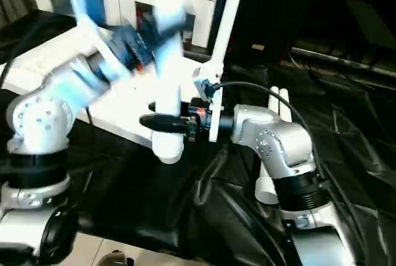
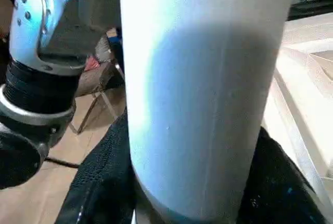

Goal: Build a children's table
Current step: Pick table leg

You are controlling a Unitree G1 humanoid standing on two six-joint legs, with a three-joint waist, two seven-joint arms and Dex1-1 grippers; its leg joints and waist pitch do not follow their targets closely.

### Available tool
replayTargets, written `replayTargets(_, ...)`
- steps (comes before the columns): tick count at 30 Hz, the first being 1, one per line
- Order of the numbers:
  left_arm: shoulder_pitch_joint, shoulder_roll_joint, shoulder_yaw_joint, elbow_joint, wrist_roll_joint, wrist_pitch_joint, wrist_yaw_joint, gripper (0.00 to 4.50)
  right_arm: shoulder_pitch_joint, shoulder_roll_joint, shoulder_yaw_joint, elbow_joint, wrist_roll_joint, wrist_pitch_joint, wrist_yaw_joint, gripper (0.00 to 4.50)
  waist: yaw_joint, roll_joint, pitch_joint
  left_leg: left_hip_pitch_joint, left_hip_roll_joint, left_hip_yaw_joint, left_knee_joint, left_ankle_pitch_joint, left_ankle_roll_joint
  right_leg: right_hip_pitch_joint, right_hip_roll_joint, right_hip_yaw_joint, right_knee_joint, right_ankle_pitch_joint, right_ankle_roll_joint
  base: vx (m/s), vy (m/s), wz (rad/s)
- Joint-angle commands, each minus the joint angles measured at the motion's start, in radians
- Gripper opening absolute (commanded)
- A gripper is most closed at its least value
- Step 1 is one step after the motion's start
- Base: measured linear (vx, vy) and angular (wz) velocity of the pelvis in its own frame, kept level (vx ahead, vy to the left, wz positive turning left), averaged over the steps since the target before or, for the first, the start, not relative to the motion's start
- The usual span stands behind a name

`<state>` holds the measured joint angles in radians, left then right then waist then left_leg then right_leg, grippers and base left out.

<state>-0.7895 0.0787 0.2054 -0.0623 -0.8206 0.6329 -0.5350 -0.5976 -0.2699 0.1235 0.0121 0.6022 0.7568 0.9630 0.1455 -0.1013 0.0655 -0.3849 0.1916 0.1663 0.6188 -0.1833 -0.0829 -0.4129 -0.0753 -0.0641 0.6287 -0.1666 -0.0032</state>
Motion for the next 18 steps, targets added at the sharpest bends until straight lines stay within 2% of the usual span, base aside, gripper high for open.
replayTargets(1, -0.014, -0.030, 0.043, 0.005, -0.056, -0.013, 0.040, 3.02, -0.002, 0.007, -0.040, -0.007, 0.017, -0.035, -0.018, 1.92, 0.002, 0.028, -0.075, 0.016, 0.035, -0.014, -0.085, -0.228, -0.080, 0.053, -0.070, 0.040, -0.074, -0.247, -0.152, 0.000, 0.000, 0.00)
replayTargets(4, -0.011, -0.090, 0.099, -0.005, -0.162, -0.021, 0.068, 3.02, -0.006, 0.039, -0.073, 0.004, 0.021, -0.043, -0.061, 1.92, 0.001, 0.026, -0.073, 0.018, 0.035, -0.013, -0.086, -0.249, -0.079, 0.050, -0.069, 0.040, -0.079, -0.279, -0.147, 0.000, 0.000, 0.00)
replayTargets(6, 0.007, -0.107, 0.095, -0.025, -0.181, -0.030, 0.054, 3.02, -0.006, 0.054, -0.088, 0.006, 0.027, -0.040, -0.079, 1.92, 0.002, 0.031, -0.073, 0.019, 0.036, -0.015, -0.087, -0.261, -0.078, 0.049, -0.068, 0.039, -0.080, -0.295, -0.140, 0.000, 0.000, 0.00)
replayTargets(8, 0.018, -0.111, 0.085, -0.037, -0.186, -0.029, 0.041, 3.02, -0.004, 0.060, -0.092, 0.004, 0.029, -0.040, -0.086, 1.92, 0.000, 0.031, -0.071, 0.021, 0.038, -0.016, -0.091, -0.266, -0.080, 0.048, -0.066, 0.039, -0.081, -0.291, -0.127, 0.000, 0.000, 0.00)
replayTargets(9, 0.027, -0.115, 0.079, -0.044, -0.195, -0.022, 0.037, 3.02, -0.002, 0.067, -0.095, 0.001, 0.033, -0.039, -0.093, 1.92, 0.000, 0.037, -0.071, 0.020, 0.038, -0.017, -0.092, -0.270, -0.082, 0.049, -0.066, 0.039, -0.080, -0.292, -0.125, 0.000, 0.000, 0.00)
replayTargets(10, 0.031, -0.121, 0.079, -0.045, -0.209, -0.016, 0.041, 3.02, 0.002, 0.072, -0.095, -0.004, 0.036, -0.039, -0.099, 1.92, -0.002, 0.039, -0.071, 0.021, 0.038, -0.017, -0.092, -0.281, -0.086, 0.049, -0.066, 0.039, -0.081, -0.298, -0.125, 0.000, 0.000, 0.00)
replayTargets(12, 0.031, -0.127, 0.086, -0.034, -0.227, 0.000, 0.058, 3.02, 0.008, 0.075, -0.095, -0.011, 0.039, -0.039, -0.104, 1.92, -0.001, 0.035, -0.072, 0.020, 0.036, -0.015, -0.091, -0.280, -0.084, 0.049, -0.066, 0.039, -0.084, -0.304, -0.121, 0.000, 0.000, 0.00)
replayTargets(13, 0.025, -0.125, 0.090, -0.012, -0.203, -0.002, 0.079, 3.02, 0.013, 0.078, -0.093, -0.015, 0.039, -0.041, -0.109, 1.92, -0.001, 0.043, -0.072, 0.020, 0.037, -0.017, -0.092, -0.274, -0.086, 0.049, -0.066, 0.040, -0.082, -0.295, -0.119, 0.000, 0.000, 0.00)
replayTargets(15, 0.018, -0.122, 0.092, 0.010, -0.178, -0.006, 0.093, 3.02, 0.015, 0.079, -0.091, -0.016, 0.037, -0.043, -0.111, 1.92, -0.003, 0.040, -0.070, 0.022, 0.035, -0.016, -0.093, -0.286, -0.083, 0.049, -0.063, 0.039, -0.087, -0.307, -0.109, 0.000, 0.000, 0.00)
replayTargets(16, 0.002, -0.099, 0.069, 0.054, -0.102, 0.011, 0.140, 3.02, 0.018, 0.076, -0.085, -0.016, 0.031, -0.045, -0.113, 1.92, -0.004, 0.039, -0.071, 0.021, 0.035, -0.017, -0.093, -0.281, -0.079, 0.050, -0.062, 0.039, -0.086, -0.312, -0.096, 0.000, 0.000, 0.00)
replayTargets(17, 0.002, -0.099, 0.069, 0.054, -0.102, 0.011, 0.140, 3.02, 0.018, 0.076, -0.085, -0.016, 0.031, -0.045, -0.113, 1.92, -0.003, 0.040, -0.071, 0.022, 0.035, -0.017, -0.093, -0.277, -0.078, 0.049, -0.062, 0.040, -0.087, -0.316, -0.085, 0.000, 0.000, 0.00)
replayTargets(18, -0.002, -0.055, -0.013, 0.075, 0.013, 0.002, 0.153, 3.02, 0.023, 0.072, -0.076, -0.016, 0.015, -0.049, -0.115, 1.92, -0.004, 0.039, -0.070, 0.019, 0.034, -0.017, -0.094, -0.265, -0.075, 0.052, -0.065, 0.040, -0.088, -0.328, -0.075, 0.000, 0.000, 0.00)
